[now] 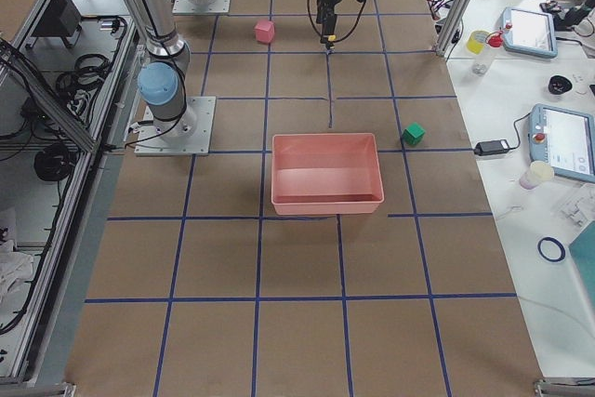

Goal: Align button upright

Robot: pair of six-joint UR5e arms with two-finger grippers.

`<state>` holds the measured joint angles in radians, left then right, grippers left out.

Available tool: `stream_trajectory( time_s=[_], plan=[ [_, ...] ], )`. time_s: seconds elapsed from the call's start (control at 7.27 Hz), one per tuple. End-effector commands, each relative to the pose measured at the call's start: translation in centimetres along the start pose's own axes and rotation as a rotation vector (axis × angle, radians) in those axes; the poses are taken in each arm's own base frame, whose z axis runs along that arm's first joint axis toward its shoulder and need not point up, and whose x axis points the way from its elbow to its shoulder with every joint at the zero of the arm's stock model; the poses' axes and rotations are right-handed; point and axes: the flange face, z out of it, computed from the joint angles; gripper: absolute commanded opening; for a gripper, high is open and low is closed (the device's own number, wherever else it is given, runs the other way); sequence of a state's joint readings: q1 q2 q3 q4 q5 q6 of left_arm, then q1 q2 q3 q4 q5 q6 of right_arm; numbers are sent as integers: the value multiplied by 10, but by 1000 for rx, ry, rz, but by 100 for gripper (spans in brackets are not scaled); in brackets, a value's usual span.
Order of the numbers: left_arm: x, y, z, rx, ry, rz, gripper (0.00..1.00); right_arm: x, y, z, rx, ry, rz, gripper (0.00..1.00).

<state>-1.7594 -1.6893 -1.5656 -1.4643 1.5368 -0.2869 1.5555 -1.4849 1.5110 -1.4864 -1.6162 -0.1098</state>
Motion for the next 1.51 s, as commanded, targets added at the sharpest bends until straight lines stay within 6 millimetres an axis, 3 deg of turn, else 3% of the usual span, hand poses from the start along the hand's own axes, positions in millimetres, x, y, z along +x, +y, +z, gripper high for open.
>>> stream_trajectory(
  time_s=[0.0,0.14,0.41,0.69,1.38],
  plan=[
    [-24,20,-36,67,-84,39,100,0,0,0,0,1,-1,100],
    [-48,7,-31,66,-73,43,100,0,0,0,0,2,-1,100],
    [-68,0,-45,99,-65,16,100,0,0,0,1,1,-1,100],
    [-89,-13,-47,91,3,-3,100,0,0,0,2,-1,-1,100],
    [-87,-6,-45,78,-12,72,100,0,0,0,2,-4,-1,100]
  ],
)
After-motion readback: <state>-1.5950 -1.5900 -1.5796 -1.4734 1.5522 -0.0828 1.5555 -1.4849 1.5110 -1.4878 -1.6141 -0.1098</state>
